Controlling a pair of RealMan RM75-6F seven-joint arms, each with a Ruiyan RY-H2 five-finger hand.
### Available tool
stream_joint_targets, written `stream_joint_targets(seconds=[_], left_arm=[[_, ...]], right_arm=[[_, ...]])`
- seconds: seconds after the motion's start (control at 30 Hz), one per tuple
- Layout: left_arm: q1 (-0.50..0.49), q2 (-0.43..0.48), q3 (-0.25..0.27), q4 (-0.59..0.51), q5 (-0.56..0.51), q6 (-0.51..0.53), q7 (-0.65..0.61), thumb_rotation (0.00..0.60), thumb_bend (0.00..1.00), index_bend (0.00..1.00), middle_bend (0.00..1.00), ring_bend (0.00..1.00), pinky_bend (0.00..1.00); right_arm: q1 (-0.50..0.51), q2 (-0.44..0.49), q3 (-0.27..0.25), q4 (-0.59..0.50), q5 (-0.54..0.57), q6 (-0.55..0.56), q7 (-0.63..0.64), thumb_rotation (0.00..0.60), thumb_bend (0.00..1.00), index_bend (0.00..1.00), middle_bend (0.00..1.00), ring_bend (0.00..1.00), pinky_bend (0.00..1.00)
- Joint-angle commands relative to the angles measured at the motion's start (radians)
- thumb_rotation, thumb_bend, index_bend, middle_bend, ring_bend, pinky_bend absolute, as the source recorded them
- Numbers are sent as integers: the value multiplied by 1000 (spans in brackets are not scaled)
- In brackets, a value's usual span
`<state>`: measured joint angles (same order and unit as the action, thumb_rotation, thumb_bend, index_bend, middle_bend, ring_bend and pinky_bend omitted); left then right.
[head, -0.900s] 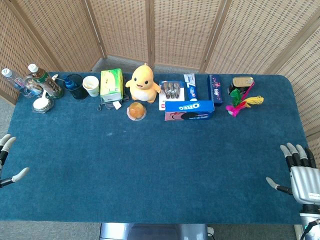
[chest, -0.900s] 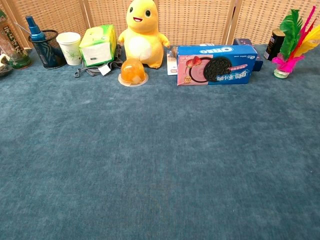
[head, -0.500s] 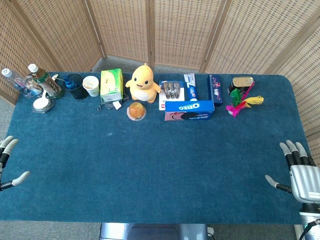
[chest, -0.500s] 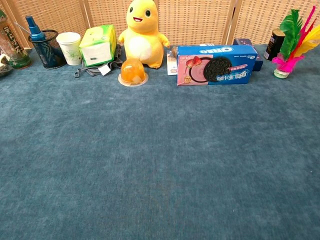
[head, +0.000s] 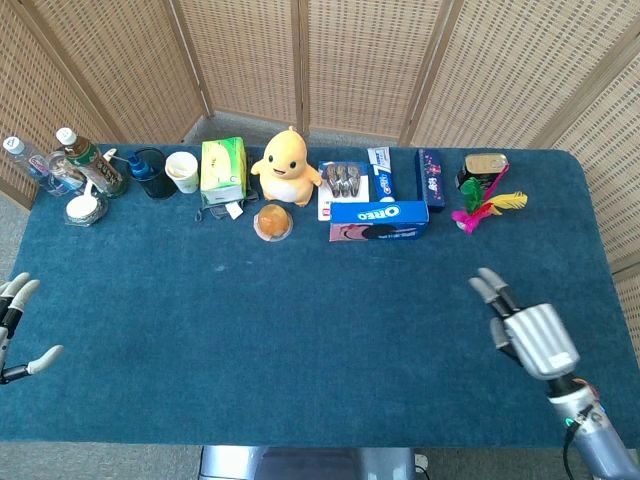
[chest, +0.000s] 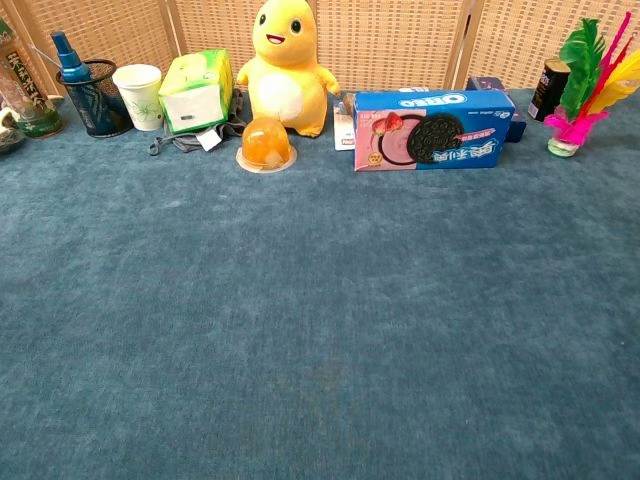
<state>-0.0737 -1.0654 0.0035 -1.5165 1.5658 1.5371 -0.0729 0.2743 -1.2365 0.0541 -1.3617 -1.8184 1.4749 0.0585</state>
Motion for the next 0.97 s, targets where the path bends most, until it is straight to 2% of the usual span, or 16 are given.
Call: stream_joint_targets(seconds=[0.03, 0.3, 0.53, 0.73, 0.97], left_arm=[[1, -1, -1, -2, -4, -3, 4, 0, 17, 0, 0, 48, 0], [-2, -4, -9, -3, -22, -18, 13, 0, 18, 0, 0, 48, 0], [-5, -8, -16, -2, -40, -35, 20, 0, 17, 0, 0, 47, 0], [-3, -9, -15, -1, -42, -39, 20, 0, 18, 0, 0, 47, 0], [-2, -5, -13, 1, -40, -41, 12, 0, 18, 0, 0, 48, 0]], right_arm=[[151, -55, -53, 130, -179, -52, 110, 600, 698, 0, 13, 950, 1000], [308, -78, -83, 137, -272, -134, 143, 600, 701, 0, 22, 951, 1000], [415, -75, -103, 29, -317, -238, 81, 600, 708, 0, 24, 953, 1000], [474, -75, -100, -85, -300, -334, 10, 600, 707, 0, 24, 954, 1000], [489, -74, -98, -134, -258, -377, -52, 600, 708, 0, 24, 954, 1000]])
